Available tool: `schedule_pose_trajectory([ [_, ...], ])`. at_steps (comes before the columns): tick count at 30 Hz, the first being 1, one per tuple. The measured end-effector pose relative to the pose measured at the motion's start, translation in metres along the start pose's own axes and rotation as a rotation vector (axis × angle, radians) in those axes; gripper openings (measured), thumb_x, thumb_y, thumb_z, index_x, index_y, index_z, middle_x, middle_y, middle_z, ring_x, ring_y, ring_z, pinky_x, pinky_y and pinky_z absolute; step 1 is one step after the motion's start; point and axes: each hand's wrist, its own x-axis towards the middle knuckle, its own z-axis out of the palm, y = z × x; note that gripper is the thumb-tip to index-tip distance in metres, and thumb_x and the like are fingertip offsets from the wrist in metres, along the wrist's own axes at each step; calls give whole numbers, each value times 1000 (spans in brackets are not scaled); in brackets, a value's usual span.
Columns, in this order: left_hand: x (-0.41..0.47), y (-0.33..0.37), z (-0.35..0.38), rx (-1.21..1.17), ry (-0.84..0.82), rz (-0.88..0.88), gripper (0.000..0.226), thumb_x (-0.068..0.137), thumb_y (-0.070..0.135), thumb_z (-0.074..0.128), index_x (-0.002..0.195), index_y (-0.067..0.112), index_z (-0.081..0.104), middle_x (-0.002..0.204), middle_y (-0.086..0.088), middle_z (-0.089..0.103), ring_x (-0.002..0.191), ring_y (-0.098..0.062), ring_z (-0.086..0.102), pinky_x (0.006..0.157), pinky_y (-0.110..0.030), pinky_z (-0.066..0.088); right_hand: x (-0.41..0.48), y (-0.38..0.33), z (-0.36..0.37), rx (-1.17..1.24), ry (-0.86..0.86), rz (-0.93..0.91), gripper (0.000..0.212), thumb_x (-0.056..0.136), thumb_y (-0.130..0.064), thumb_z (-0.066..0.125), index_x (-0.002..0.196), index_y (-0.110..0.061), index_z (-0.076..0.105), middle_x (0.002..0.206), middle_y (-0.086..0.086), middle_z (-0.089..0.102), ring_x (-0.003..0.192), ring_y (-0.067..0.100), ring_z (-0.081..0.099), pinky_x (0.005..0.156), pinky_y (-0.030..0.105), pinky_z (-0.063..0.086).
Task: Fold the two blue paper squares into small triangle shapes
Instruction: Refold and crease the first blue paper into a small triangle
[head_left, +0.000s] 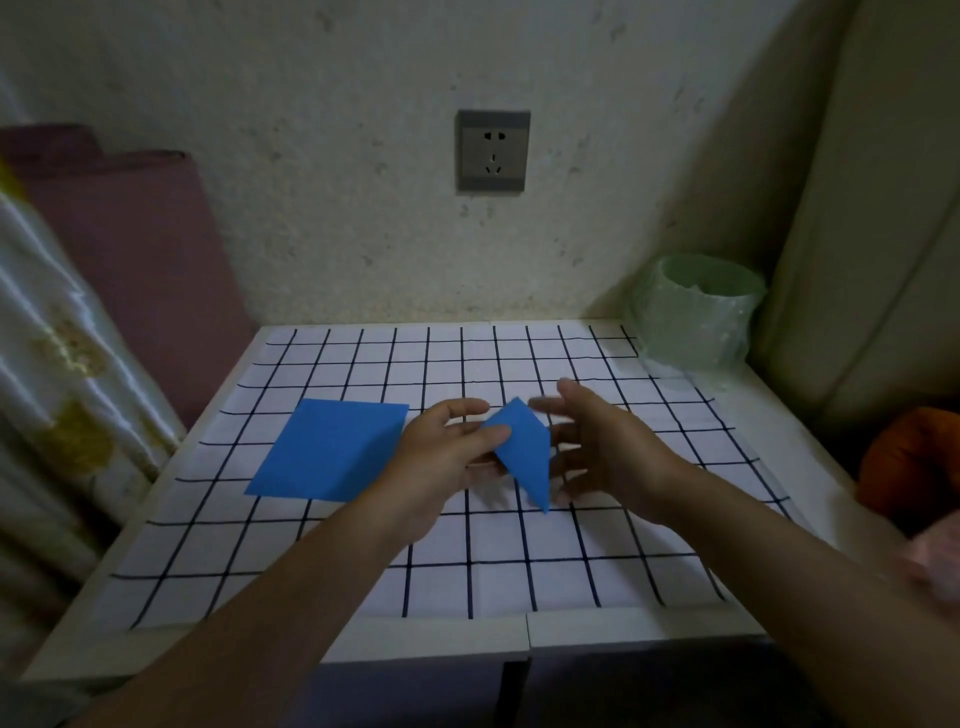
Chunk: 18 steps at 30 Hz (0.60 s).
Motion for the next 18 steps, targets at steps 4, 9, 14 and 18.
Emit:
schedule_pose_trajectory([
  [4, 1, -6, 0, -59, 22, 45, 34, 88, 3, 69, 120, 12, 60, 111, -11, 72, 95, -23, 73, 81, -36, 60, -2, 3, 0, -143, -52, -2, 32, 83, -46, 71, 103, -22, 72, 95, 7, 74, 85, 28, 73, 64, 33, 58],
  [9, 1, -5, 0, 139, -22, 44, 26, 90, 5, 65, 115, 12, 68, 102, -4, 75, 91, -18, 74, 75, -29, 60, 4, 8, -1, -213, 124, -63, 4, 83, -22, 76, 86, -19, 74, 82, 2, 75, 69, 20, 72, 58, 29, 57],
  [14, -1, 2, -3, 189, 36, 27, 5, 93, 18, 66, 94, 16, 70, 82, -5, 77, 78, -23, 75, 63, -24, 59, 4, 5, -3, -242, 137, -87, 5, 84, -19, 75, 80, -20, 74, 77, 2, 73, 64, 18, 69, 53, 25, 53],
  [18, -1, 1, -3, 189, 17, -13, 9, 93, 19, 65, 98, 13, 69, 86, -10, 77, 80, -24, 75, 63, -26, 59, 5, 3, -2, -272, 113, -74, 2, 85, -19, 73, 86, -20, 75, 82, 2, 74, 67, 14, 70, 59, 22, 55],
])
